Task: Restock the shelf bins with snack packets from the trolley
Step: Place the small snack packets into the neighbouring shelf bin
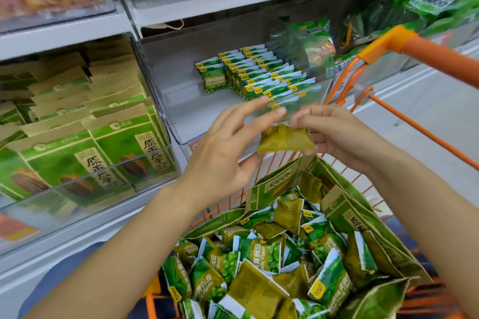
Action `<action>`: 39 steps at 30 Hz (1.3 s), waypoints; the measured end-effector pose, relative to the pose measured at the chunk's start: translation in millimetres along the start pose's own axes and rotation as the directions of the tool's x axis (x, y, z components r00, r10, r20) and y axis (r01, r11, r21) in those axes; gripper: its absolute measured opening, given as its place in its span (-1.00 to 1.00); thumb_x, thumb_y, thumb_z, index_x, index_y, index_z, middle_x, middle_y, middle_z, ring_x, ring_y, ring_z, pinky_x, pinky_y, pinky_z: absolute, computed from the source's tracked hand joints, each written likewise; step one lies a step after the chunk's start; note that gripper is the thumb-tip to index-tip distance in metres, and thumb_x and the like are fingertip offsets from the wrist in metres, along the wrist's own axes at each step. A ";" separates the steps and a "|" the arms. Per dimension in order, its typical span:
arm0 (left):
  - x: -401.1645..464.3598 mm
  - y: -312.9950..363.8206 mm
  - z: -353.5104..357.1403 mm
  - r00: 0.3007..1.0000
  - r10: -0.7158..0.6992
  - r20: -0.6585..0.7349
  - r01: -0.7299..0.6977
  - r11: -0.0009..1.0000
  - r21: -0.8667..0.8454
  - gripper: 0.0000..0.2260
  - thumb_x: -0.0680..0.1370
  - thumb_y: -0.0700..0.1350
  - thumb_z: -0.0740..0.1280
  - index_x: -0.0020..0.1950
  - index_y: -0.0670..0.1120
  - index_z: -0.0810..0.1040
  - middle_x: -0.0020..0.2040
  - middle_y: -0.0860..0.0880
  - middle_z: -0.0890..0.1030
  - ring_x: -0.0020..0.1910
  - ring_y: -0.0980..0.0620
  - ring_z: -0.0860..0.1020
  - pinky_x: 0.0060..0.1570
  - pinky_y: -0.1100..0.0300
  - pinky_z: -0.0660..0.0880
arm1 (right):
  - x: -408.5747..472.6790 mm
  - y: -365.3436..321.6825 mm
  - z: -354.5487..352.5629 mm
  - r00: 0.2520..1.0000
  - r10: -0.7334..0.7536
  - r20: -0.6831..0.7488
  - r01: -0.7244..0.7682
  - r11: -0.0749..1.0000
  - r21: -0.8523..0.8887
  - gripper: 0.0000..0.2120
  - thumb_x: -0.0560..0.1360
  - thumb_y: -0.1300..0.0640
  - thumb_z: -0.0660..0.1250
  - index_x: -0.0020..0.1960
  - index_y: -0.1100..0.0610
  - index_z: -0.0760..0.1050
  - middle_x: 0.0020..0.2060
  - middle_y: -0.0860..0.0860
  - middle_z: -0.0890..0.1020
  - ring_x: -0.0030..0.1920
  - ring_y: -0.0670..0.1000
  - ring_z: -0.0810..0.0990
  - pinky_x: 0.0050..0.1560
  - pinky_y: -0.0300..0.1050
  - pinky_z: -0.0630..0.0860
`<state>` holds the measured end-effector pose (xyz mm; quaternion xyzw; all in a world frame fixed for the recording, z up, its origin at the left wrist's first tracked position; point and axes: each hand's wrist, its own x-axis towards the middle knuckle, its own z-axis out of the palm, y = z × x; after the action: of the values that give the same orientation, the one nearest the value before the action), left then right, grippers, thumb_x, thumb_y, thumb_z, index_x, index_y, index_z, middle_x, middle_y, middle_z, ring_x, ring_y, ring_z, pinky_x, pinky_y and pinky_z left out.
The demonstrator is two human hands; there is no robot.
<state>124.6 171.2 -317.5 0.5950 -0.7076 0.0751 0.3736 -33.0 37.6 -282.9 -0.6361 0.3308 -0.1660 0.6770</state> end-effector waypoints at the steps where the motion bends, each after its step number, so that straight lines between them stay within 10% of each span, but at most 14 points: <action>1: 0.8 2.0 1.5 0.999 0.030 -0.016 -0.029 1.000 0.011 -0.57 0.48 -0.18 0.42 0.34 -0.03 0.49 0.33 -0.02 0.48 0.23 -0.06 0.48 0.26 0.17 0.37 | -0.4 1.1 2.8 0.999 0.029 0.019 -0.030 0.998 0.046 -0.93 0.54 0.22 0.30 -0.10 0.15 0.54 -0.50 -0.03 0.49 -0.56 -0.13 0.49 -0.49 -0.30 0.52; 4: 1.7 12.9 -1.3 0.961 -0.276 -0.032 0.252 0.913 -0.320 -0.75 0.45 -0.03 0.46 0.12 0.06 0.62 0.00 0.12 0.66 0.01 0.09 0.61 0.08 0.26 0.49 | 0.0 6.4 11.2 0.995 0.101 0.009 -0.101 0.993 0.063 -0.71 0.60 -0.03 0.19 0.01 0.19 0.51 -0.52 0.04 0.55 -0.58 -0.06 0.49 -0.49 -0.22 0.51; 7: 6.8 9.8 -6.2 0.803 -0.581 0.129 0.521 0.580 -0.626 -0.82 0.39 -0.06 0.49 -0.03 0.02 0.63 -0.13 -0.06 0.70 -0.17 -0.03 0.65 -0.03 0.04 0.59 | 1.1 5.9 15.3 0.991 0.050 -0.122 -0.061 0.995 -0.085 -0.50 0.58 -0.25 -0.02 -0.07 0.10 0.52 -0.52 -0.01 0.50 -0.50 0.00 0.47 -0.36 -0.11 0.49; 11: 9.8 7.9 -8.3 0.767 -0.606 0.209 0.554 0.463 -0.692 -0.73 0.34 -0.08 0.45 0.01 -0.10 0.62 -0.14 -0.14 0.70 -0.18 0.00 0.66 -0.03 0.05 0.62 | -5.4 5.3 19.8 0.997 -0.081 0.017 0.082 0.993 -0.081 -0.64 0.37 -0.19 0.22 0.04 0.01 0.51 -0.13 -0.17 0.62 -0.24 -0.20 0.63 -0.11 -0.12 0.64; 21: 13.2 3.6 -11.3 0.692 -0.656 0.301 0.561 0.227 -0.796 -0.72 0.35 -0.22 0.42 0.05 -0.20 0.61 -0.11 -0.13 0.70 -0.17 0.02 0.66 -0.08 0.22 0.59 | 0.1 20.6 24.3 0.964 -0.264 0.039 0.267 0.960 -0.080 -0.64 0.33 0.05 0.41 0.04 0.25 0.58 -0.31 0.07 0.71 -0.26 -0.02 0.70 -0.23 -0.22 0.61; 34: 30.6 -0.3 -22.9 0.533 -0.692 0.487 0.689 0.021 -0.724 -0.73 0.45 -0.11 0.30 0.10 -0.17 0.59 -0.10 -0.07 0.70 -0.17 0.07 0.68 -0.16 0.26 0.61 | 2.9 14.3 9.2 0.886 -0.465 -0.004 0.427 0.818 -0.384 -0.77 0.55 0.13 0.33 -0.25 0.18 0.56 -0.37 0.00 0.64 -0.31 -0.08 0.59 -0.20 -0.21 0.49; 39: 71.9 -34.1 -21.0 0.460 -0.870 0.174 0.658 0.203 -0.726 -0.87 0.62 -0.19 0.24 -0.07 -0.06 0.55 -0.20 0.01 0.63 -0.25 0.11 0.60 -0.28 0.30 0.56 | 12.8 31.5 -1.0 0.839 -0.542 0.040 0.321 0.435 -0.841 -0.77 0.57 -0.01 0.27 0.15 0.05 0.57 0.00 0.01 0.63 0.09 0.04 0.53 0.11 -0.04 0.40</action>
<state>163.6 116.7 -269.6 0.6542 -0.2193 -0.3197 0.6495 -30.6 32.9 -316.4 -0.9137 0.2716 -0.2352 0.1897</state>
